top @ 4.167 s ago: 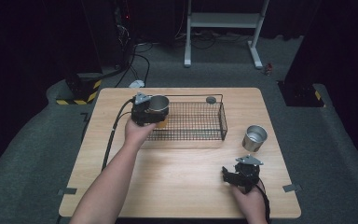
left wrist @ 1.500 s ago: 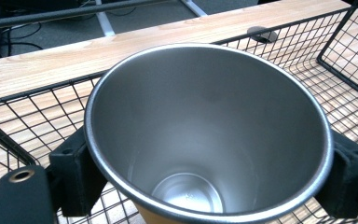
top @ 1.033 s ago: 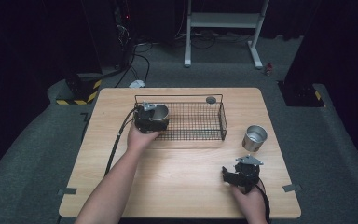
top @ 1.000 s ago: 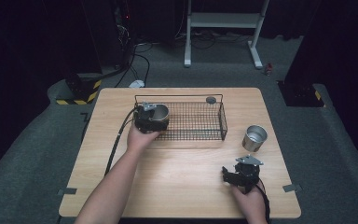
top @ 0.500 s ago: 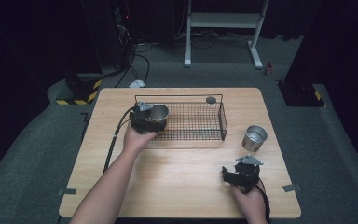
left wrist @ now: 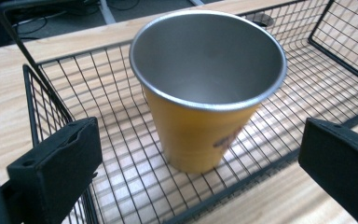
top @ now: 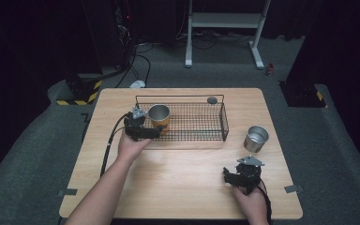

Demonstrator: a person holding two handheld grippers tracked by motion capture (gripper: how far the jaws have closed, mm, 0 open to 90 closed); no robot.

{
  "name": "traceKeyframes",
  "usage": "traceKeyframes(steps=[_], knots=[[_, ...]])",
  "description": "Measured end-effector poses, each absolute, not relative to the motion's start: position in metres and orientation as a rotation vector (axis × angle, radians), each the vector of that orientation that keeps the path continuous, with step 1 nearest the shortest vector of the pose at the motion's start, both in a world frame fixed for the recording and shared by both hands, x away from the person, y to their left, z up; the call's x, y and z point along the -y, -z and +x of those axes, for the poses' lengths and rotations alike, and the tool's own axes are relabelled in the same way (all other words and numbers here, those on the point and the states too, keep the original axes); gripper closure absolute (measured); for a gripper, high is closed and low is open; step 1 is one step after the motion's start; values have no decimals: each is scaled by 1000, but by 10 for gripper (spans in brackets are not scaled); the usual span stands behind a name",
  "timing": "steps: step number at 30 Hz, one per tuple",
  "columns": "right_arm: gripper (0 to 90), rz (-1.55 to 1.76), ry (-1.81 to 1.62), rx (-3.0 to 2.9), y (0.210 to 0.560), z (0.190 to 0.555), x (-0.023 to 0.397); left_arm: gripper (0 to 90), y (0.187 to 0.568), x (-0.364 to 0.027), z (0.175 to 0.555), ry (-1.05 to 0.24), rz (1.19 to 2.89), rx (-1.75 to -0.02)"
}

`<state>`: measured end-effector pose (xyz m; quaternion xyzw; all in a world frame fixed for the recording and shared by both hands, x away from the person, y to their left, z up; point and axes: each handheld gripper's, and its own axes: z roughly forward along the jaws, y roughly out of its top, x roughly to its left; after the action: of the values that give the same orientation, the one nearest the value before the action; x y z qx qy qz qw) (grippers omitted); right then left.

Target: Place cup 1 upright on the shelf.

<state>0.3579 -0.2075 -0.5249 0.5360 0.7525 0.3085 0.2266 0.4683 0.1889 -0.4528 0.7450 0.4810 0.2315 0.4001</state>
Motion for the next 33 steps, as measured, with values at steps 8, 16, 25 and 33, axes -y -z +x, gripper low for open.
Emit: traceKeyframes(steps=[8, 16, 25, 33], knots=[[133, 1474, -850, -2075, 525, 358, 207, 6, 457, -194, 447, -575, 1903, -1178], [134, 1469, -850, -2075, 525, 358, 208, 9, 466, -196, 419, -573, 1927, -1136], [134, 1472, -850, -2074, 525, 358, 207, 10, 483, -191, 385, -523, 1962, -1108], [134, 1471, -851, -2076, 525, 357, 207, 15, 510, -182, 354, -507, 2036, -1046]])
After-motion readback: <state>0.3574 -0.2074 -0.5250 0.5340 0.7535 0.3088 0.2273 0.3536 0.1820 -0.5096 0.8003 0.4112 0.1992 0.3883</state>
